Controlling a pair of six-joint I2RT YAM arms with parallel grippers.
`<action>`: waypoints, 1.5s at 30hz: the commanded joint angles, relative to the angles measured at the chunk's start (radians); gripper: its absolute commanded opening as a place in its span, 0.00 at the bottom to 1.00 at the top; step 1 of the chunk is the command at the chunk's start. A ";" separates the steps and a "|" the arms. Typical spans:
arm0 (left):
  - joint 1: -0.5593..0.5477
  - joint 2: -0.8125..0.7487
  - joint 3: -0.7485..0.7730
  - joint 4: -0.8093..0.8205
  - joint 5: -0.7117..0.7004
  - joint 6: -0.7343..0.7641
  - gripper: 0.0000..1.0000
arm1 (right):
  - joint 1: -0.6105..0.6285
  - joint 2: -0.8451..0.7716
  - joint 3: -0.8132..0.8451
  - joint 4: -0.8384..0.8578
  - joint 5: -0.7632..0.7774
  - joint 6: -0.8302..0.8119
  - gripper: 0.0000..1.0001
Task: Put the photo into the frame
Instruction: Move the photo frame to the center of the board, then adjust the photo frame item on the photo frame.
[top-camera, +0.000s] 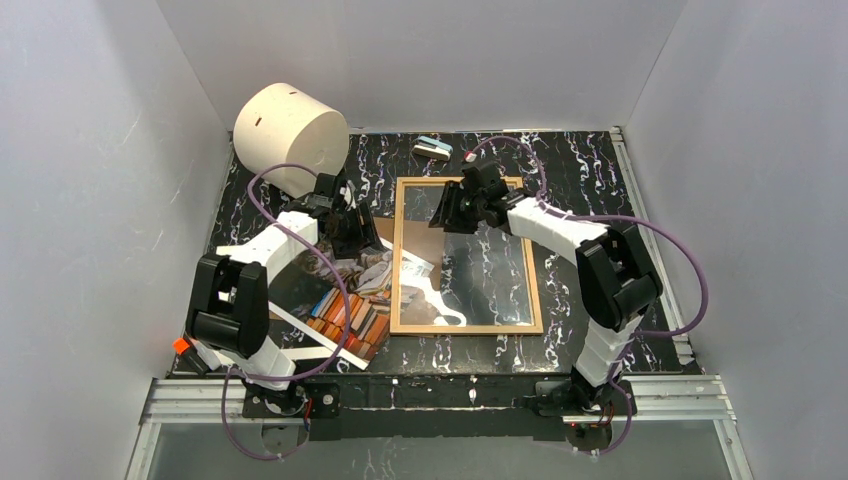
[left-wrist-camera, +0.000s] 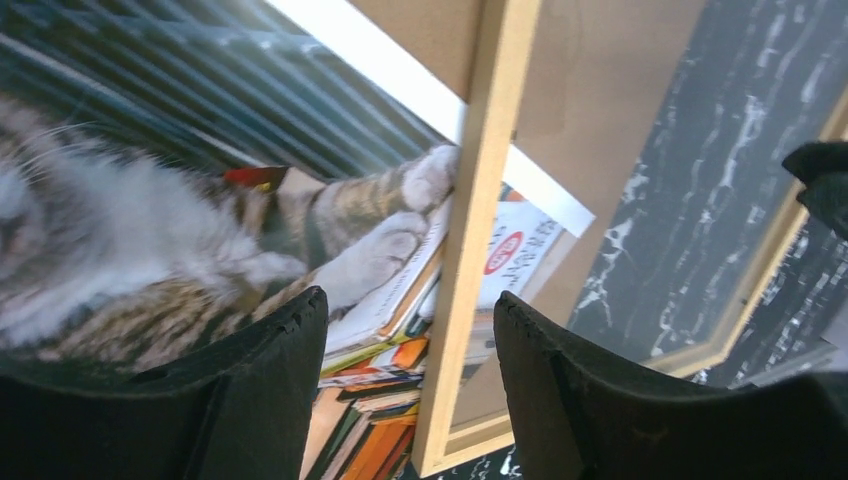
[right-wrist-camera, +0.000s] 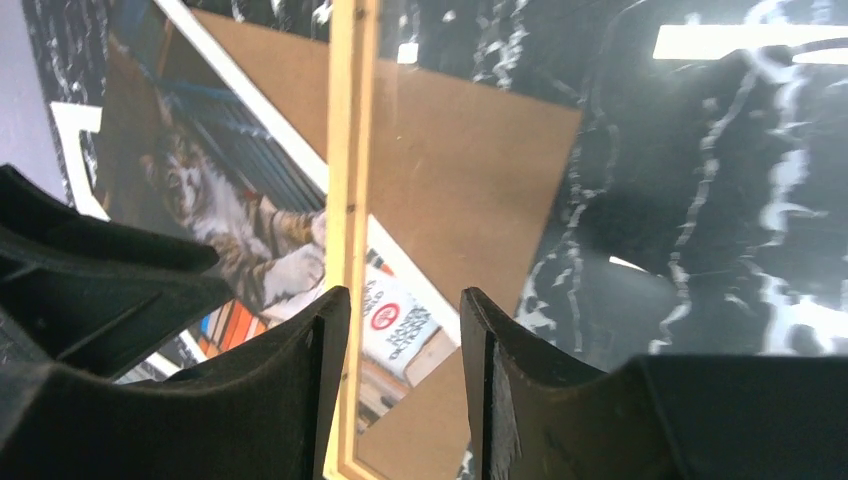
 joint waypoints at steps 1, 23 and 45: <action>0.002 0.012 -0.004 0.054 0.134 -0.013 0.59 | -0.043 -0.042 0.001 -0.080 0.036 -0.081 0.53; 0.003 0.037 -0.125 0.133 0.315 0.037 0.54 | -0.055 -0.453 -0.513 -0.338 -0.189 -0.131 0.33; 0.001 0.115 -0.141 0.141 0.353 0.052 0.44 | -0.056 -0.355 -0.531 -0.330 -0.044 -0.170 0.21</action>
